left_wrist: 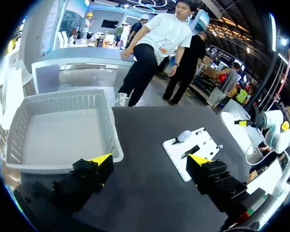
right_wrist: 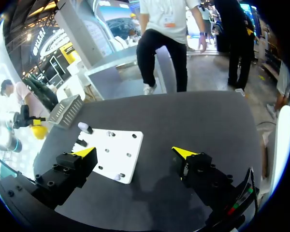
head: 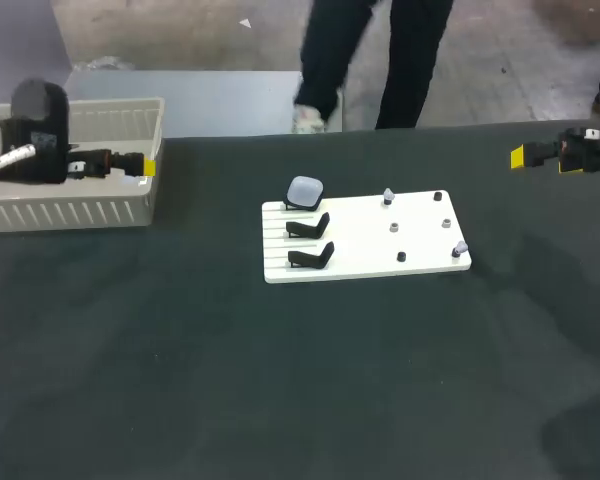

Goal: Pick up each earbud case from the left stands, insert the matching earbuds, close the lid, and place the case in the box.

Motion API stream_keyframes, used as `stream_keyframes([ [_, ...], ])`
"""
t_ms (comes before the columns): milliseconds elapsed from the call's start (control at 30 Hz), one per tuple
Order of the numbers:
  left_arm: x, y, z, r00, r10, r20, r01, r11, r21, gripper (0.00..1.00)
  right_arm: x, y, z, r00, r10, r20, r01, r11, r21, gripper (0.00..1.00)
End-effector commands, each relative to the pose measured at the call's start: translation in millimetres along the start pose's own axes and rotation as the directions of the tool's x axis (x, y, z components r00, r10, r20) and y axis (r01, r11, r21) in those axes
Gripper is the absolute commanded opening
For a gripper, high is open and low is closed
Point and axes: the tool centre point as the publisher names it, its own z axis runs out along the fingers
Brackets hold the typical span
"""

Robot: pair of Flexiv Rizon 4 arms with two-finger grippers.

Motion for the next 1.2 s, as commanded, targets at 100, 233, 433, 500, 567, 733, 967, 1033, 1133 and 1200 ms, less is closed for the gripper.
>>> stream_keyframes([
  [100,-16.9,8.3,20.8,0.842,0.448,0.302,-0.536,0.761,0.366,1.0,-0.1,-1.2,1.0,1.0,-0.001,0.0,0.001,1.0,-0.004,1.0],
  [233,-24.9,2.4,23.4,0.701,0.576,0.421,-0.713,0.548,0.438,1.0,-0.1,-1.2,1.0,1.0,-0.001,0.0,0.001,1.0,-0.004,1.0],
  [433,-27.3,-5.2,22.1,0.622,0.643,0.448,-0.78,0.452,0.433,1.0,-0.1,-1.2,1.0,1.0,-0.001,0.0,0.001,1.0,-0.004,1.0],
  [500,-27.3,-5.2,22.1,0.622,0.643,0.448,-0.78,0.452,0.433,1.0,-0.1,-1.2,1.0,1.0,-0.001,0.0,0.001,1.0,-0.004,1.0],
  [567,-27.3,-5.2,22.1,0.622,0.643,0.448,-0.78,0.452,0.433,1.0,-0.1,-1.2,1.0,1.0,-0.001,0.0,0.001,1.0,-0.004,1.0],
  [733,-27.3,-5.2,22.1,0.622,0.643,0.448,-0.78,0.452,0.433,1.0,-0.1,-1.2,1.0,1.0,-0.001,0.0,0.001,1.0,-0.004,1.0],
  [967,-27.3,-5.2,22.1,0.622,0.643,0.448,-0.78,0.452,0.433,1.0,-0.1,-1.2,1.0,1.0,-0.001,0.0,0.001,1.0,-0.004,1.0],
  [1033,-26.0,-11.6,23.9,0.635,0.637,0.438,-0.769,0.466,0.437,1.0,-0.1,-1.2,1.0,1.0,-0.001,0.0,0.001,1.0,-0.004,1.0],
  [1133,-20.9,-29.8,32.7,0.64,0.669,0.377,-0.761,0.487,0.429,1.0,-0.1,-1.2,1.0,1.0,-0.001,0.0,0.001,1.0,-0.004,1.0],
  [1200,-16.4,-42.6,39.9,0.641,0.689,0.337,-0.759,0.508,0.406,1.0,-0.1,-1.2,1.0,1.0,-0.001,0.0,0.001,1.0,-0.004,1.0],
])
